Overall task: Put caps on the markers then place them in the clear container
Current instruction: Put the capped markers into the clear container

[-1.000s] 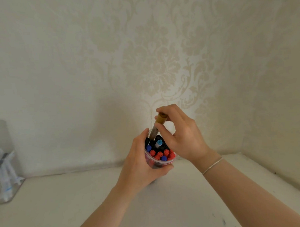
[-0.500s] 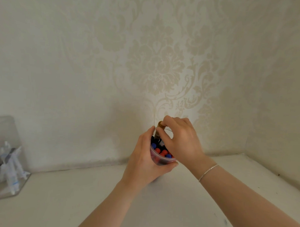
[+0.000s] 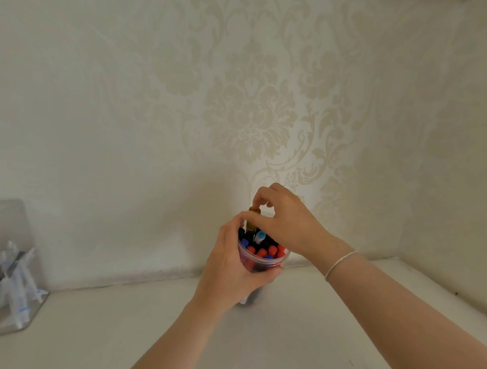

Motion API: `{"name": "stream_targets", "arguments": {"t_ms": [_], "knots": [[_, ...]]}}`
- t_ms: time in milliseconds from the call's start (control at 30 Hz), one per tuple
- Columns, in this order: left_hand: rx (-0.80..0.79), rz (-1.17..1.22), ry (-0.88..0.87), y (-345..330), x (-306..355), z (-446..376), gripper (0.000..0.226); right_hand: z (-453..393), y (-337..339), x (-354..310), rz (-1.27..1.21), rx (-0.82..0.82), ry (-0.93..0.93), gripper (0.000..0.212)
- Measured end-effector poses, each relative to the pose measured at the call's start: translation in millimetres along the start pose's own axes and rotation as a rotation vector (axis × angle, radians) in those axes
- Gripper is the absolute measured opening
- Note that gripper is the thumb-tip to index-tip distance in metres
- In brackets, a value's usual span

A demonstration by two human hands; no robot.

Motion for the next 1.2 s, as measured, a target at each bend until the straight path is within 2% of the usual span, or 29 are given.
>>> {"name": "stream_targets", "arguments": {"t_ms": [67, 133, 233, 400, 600, 667, 767, 867, 933, 1000, 1067, 1200], "knots": [[0.000, 0.003, 0.017, -1.9, 0.1, -1.1, 0.108, 1.9, 0.6, -7.4, 0.149, -0.087, -0.009, 0.030], [0.005, -0.018, 0.018, -2.9, 1.9, -0.6, 0.112, 4.5, -5.0, -6.6, 0.268, -0.199, -0.098, 0.035], [0.003, -0.033, 0.000, -4.5, 5.6, 1.5, 0.112, 9.2, -13.9, 0.8, 0.419, -0.262, -0.191, 0.026], [0.021, -0.027, -0.040, -7.1, 6.1, 4.7, 0.108, 9.8, -24.2, 10.1, 0.234, -0.250, -0.320, 0.006], [0.051, -0.002, -0.082, -6.6, 7.0, 14.7, 0.106, 6.6, -21.2, 15.0, 0.002, -0.178, -0.347, 0.012], [0.049, 0.001, -0.102, -9.9, 8.5, 13.9, 0.105, 7.1, -22.6, 15.4, 0.025, -0.167, -0.353, 0.010], [-0.008, -0.015, -0.113, -8.8, 11.0, 11.0, 0.106, 8.5, -15.8, 14.8, 0.170, -0.188, -0.333, 0.020], [-0.059, -0.034, -0.122, -6.4, 11.8, 11.2, 0.107, 13.2, -9.3, 16.9, 0.085, -0.332, -0.352, 0.023], [-0.060, -0.057, -0.127, -7.7, 12.2, 10.4, 0.108, 13.6, -8.3, 16.4, 0.173, -0.384, -0.336, 0.029], [-0.065, -0.069, -0.124, -9.9, 12.6, 10.2, 0.109, 14.2, -7.2, 14.8, 0.265, -0.376, -0.326, 0.034], [-0.074, -0.060, -0.122, -9.7, 12.5, 9.4, 0.108, 14.4, -1.9, 14.7, 0.198, -0.333, -0.349, 0.038], [-0.074, -0.017, -0.087, -4.7, 9.4, 7.9, 0.107, 10.6, 17.3, 3.7, 0.173, -0.145, -0.247, 0.035]]}}
Point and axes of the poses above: each hand's wrist, its own z-axis away from the middle knuckle, its own y-axis out of the back of the hand, x = y × z, the point moved 4 cm from there along -z, towards the middle knuckle, and after that the axes turned 13 degrees about y, right-handed, at the moved point
